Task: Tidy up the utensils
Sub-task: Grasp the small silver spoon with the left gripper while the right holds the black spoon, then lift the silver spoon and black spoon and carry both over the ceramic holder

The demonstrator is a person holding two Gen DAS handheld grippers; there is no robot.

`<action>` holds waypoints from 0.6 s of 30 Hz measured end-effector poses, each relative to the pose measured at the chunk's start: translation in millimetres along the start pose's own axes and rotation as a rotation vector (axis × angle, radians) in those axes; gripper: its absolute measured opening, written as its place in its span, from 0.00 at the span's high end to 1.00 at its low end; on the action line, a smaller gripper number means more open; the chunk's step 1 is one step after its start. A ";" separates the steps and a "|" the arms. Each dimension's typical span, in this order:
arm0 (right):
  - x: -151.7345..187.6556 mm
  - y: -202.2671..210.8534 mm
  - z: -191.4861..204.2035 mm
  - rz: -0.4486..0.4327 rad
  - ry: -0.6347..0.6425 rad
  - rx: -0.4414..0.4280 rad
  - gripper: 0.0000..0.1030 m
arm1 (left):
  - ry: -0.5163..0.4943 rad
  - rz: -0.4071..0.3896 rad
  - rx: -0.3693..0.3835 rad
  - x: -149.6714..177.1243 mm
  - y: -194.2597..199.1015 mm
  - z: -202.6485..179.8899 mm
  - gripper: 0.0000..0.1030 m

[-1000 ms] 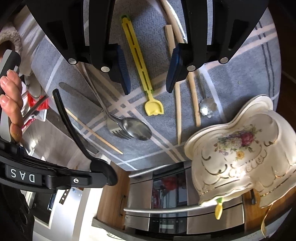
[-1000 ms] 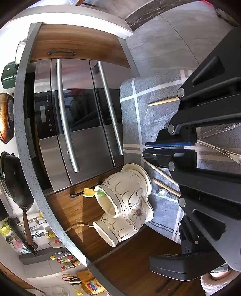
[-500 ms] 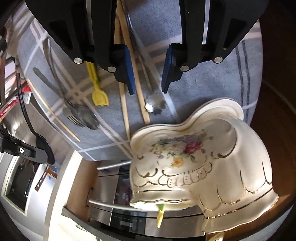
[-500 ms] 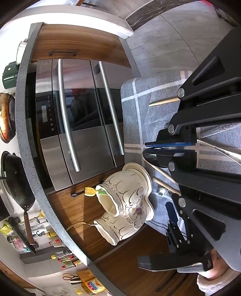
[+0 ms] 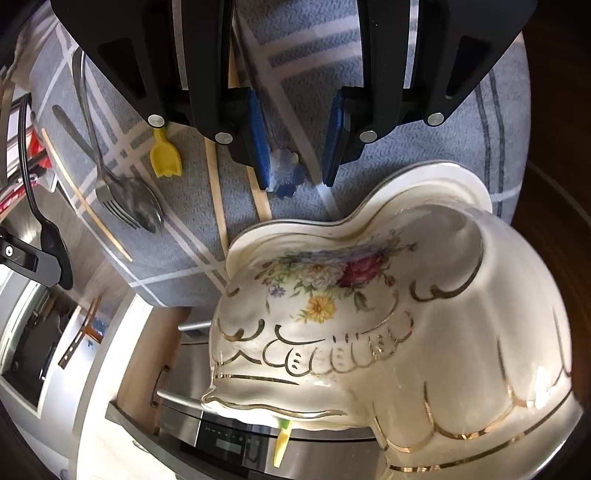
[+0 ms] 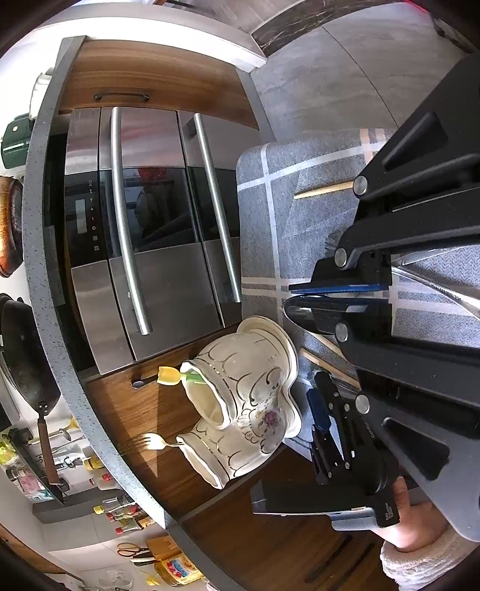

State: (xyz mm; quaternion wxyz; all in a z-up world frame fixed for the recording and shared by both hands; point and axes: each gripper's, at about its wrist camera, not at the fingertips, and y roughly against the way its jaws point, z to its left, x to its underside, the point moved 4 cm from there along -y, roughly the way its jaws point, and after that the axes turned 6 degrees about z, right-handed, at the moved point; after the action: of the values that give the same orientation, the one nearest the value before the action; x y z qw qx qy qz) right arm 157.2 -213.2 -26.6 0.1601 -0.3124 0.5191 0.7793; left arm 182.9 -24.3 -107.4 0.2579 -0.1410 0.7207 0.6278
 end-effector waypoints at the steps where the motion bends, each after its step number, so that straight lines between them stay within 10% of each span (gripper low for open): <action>1: 0.1 -0.6 0.4 0.002 0.000 -0.001 0.98 | -0.005 0.000 -0.001 0.8 0.3 -0.4 0.70; 18: 0.2 -3.5 2.8 0.011 0.006 -0.009 0.98 | -0.105 -0.020 -0.034 3.5 9.8 -15.0 0.96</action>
State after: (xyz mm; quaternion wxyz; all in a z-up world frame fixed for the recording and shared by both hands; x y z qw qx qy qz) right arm 158.2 -209.3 -28.5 0.1529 -0.3126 0.5177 0.7816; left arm 171.9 -36.9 -100.0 0.2993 -0.1190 0.6940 0.6439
